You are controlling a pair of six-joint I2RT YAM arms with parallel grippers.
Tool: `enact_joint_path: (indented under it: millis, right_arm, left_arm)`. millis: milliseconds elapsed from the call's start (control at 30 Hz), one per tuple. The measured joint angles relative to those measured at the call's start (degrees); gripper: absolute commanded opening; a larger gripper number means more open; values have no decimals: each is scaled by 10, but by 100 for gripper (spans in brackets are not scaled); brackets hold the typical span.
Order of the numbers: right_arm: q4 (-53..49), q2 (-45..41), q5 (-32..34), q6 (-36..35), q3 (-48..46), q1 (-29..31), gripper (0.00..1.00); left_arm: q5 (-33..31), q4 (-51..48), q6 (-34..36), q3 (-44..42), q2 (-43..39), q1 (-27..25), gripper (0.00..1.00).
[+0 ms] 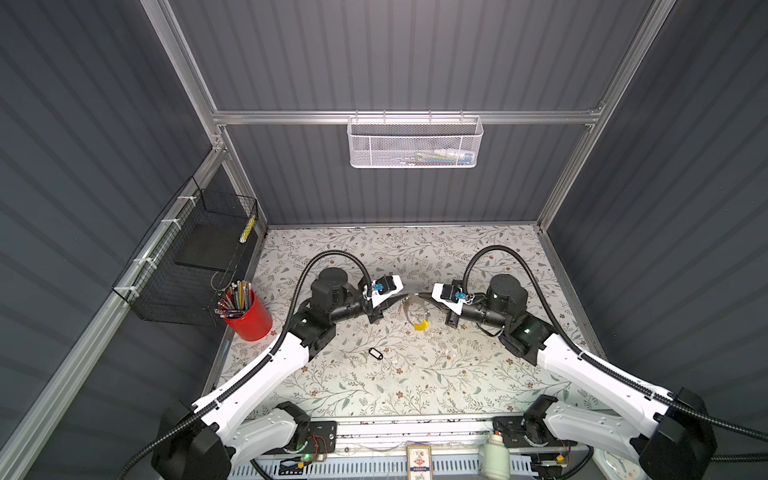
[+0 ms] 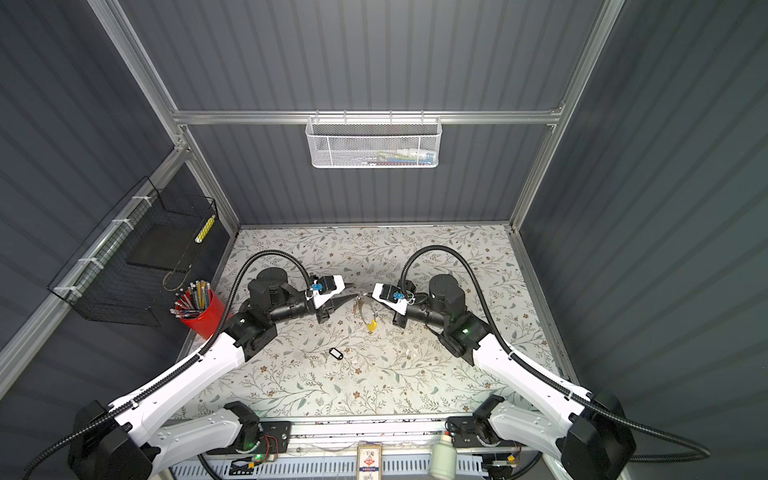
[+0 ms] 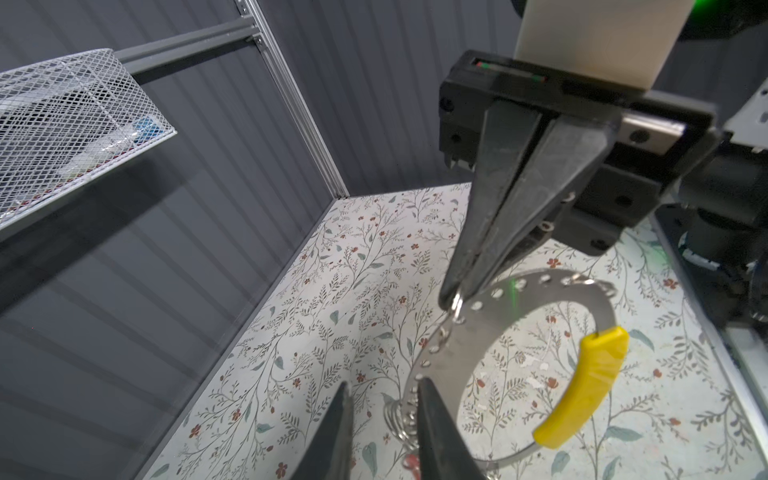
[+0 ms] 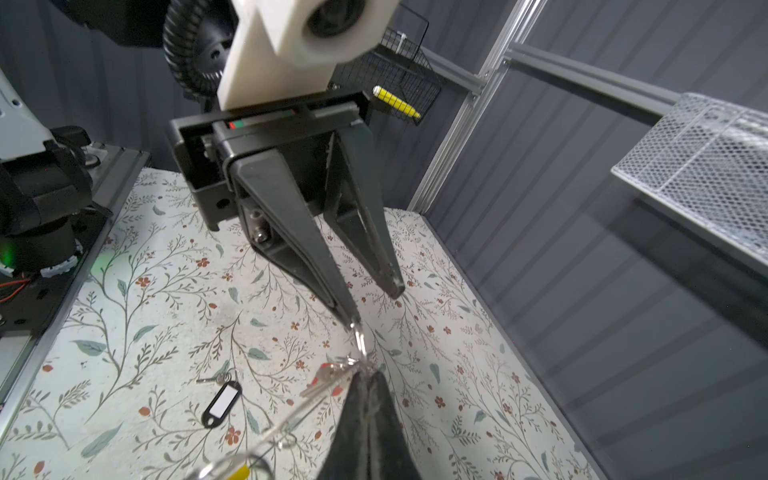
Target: Put the keys on the keyring
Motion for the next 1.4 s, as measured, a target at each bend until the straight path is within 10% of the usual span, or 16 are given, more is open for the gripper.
enact_joint_path:
  millis: [1400]
  right_arm:
    - [127,5,-78,80,-26,-12,0]
  left_arm:
    - [122,102,-103,-17,-3,5,22]
